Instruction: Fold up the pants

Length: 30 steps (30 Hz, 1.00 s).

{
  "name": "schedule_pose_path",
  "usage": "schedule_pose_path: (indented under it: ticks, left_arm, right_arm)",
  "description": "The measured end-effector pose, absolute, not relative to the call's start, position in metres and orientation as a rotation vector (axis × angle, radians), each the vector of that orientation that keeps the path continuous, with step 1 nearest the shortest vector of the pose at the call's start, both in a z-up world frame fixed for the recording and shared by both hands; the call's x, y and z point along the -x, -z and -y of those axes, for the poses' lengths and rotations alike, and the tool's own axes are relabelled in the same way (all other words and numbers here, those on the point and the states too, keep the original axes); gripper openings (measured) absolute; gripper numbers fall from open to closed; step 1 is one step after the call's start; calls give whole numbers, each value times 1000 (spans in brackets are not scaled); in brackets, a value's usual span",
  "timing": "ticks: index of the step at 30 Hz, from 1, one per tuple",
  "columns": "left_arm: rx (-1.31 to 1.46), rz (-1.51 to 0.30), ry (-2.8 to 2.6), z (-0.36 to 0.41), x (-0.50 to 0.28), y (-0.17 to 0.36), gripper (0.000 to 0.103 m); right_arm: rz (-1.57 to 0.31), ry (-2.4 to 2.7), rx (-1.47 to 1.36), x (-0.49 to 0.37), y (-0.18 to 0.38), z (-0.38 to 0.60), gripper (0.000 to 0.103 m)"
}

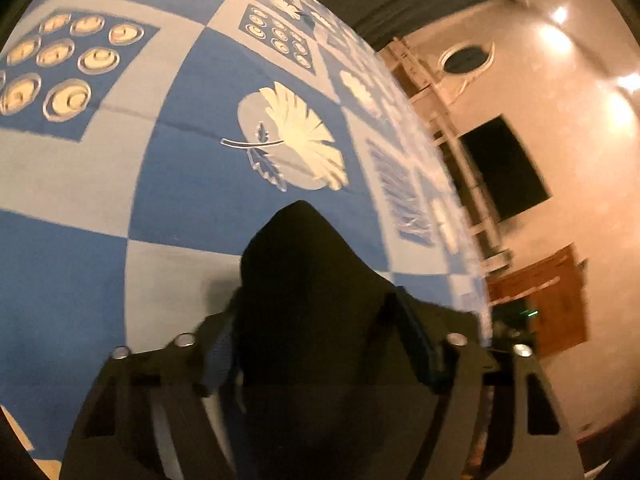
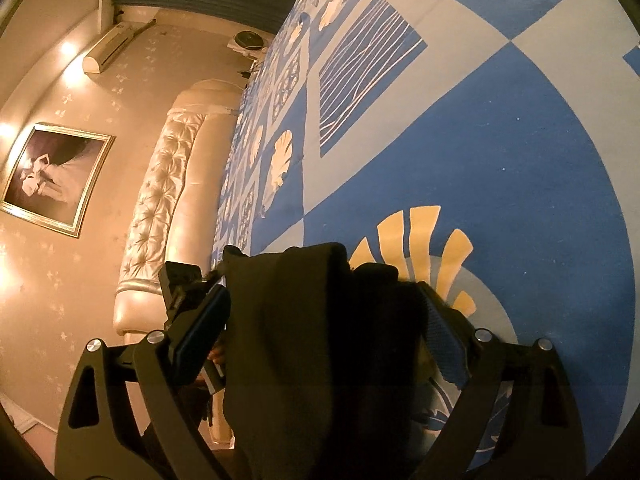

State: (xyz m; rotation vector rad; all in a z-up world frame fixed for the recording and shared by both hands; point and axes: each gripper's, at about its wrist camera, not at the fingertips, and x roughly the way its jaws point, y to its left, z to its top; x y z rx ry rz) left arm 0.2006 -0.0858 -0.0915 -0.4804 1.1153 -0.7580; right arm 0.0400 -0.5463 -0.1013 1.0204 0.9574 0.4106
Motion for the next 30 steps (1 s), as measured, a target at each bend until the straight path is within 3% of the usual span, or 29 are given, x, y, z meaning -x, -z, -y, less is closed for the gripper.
schedule_pose_path:
  ticks: [3, 5, 11, 16, 30]
  left_arm:
    - [506, -1133, 754, 80, -204, 97, 52]
    - [520, -1141, 750, 75, -206, 99, 46]
    - [464, -1121, 727, 77, -201, 96, 40]
    - [394, -1098, 685, 84, -198, 90, 36]
    - [331, -1075, 633, 88, -195, 82, 31]
  right_arm:
    - [-975, -406, -1006, -39, 104, 550, 81]
    - [-986, -398, -1011, -38, 108, 551, 61]
    - [-981, -380, -1001, -37, 112, 552, 44]
    - [-972, -366, -984, -37, 112, 549, 38]
    - [-961, -351, -972, -43, 110, 541, 35]
